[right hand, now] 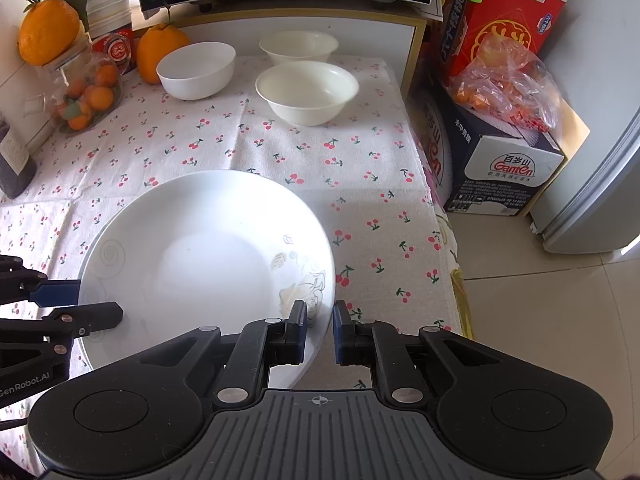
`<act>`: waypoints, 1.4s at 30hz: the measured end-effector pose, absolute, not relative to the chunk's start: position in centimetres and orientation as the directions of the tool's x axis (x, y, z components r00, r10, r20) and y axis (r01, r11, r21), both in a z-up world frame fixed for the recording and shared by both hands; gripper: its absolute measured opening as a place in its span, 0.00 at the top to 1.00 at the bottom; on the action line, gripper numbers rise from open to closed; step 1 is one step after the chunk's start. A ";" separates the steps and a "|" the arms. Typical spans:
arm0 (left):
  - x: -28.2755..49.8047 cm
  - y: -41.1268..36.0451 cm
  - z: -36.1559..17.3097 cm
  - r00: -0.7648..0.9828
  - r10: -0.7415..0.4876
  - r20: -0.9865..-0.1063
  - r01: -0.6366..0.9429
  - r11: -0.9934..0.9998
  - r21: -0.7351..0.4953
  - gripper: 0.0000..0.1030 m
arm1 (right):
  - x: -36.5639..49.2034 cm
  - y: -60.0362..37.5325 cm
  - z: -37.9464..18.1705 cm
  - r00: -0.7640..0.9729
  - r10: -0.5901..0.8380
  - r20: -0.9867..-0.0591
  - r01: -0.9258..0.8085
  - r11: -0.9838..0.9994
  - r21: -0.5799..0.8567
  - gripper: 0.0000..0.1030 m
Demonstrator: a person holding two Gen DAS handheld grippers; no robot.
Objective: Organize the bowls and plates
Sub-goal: 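Lower the white plate onto the stacked blue plates, then open both grippers to release the white plate rim and withdraw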
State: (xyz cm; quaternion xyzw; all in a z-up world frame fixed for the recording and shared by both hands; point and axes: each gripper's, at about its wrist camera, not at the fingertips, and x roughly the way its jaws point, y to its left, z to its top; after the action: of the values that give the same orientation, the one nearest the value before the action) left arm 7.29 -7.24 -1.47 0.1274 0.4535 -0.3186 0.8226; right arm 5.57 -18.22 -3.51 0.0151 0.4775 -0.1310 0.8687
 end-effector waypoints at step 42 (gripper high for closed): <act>8.8 -6.2 0.4 0.402 -0.435 -0.806 0.621 0.776 -0.109 0.38 | 6.8 -19.6 -2.5 0.521 -0.042 -0.852 0.260 0.959 0.112 0.66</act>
State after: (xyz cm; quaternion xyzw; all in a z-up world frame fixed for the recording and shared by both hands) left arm 8.75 -6.24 0.45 0.1045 0.4450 -0.3179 0.8307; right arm 6.77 -19.56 -2.52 0.1134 0.4813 -0.0872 0.8648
